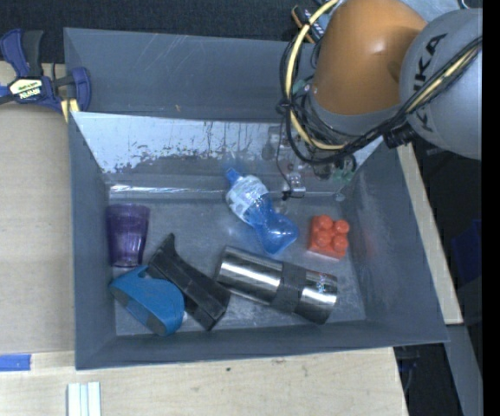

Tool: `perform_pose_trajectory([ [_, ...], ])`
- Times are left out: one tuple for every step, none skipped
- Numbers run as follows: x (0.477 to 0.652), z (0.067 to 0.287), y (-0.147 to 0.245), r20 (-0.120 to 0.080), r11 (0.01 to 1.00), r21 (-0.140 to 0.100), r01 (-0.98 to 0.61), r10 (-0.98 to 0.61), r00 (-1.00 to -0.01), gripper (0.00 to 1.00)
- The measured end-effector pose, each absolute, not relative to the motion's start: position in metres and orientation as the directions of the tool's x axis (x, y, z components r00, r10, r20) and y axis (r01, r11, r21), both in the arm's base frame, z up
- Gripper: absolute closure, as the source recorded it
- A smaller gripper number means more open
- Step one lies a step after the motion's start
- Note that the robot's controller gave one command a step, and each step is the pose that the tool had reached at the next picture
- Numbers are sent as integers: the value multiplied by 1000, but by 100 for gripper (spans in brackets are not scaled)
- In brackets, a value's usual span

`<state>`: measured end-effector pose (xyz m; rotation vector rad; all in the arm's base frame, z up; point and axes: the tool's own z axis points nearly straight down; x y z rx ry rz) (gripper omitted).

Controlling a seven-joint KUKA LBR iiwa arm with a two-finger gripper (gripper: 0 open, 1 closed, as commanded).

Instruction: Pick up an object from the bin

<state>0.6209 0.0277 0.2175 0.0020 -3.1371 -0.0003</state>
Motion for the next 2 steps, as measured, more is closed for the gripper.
perform_pose_trajectory([
  [622,223,28,-4,1000,0,0,0,-1000,0],
  [590,125,5,-2,963,0,268,268,-963,0],
])
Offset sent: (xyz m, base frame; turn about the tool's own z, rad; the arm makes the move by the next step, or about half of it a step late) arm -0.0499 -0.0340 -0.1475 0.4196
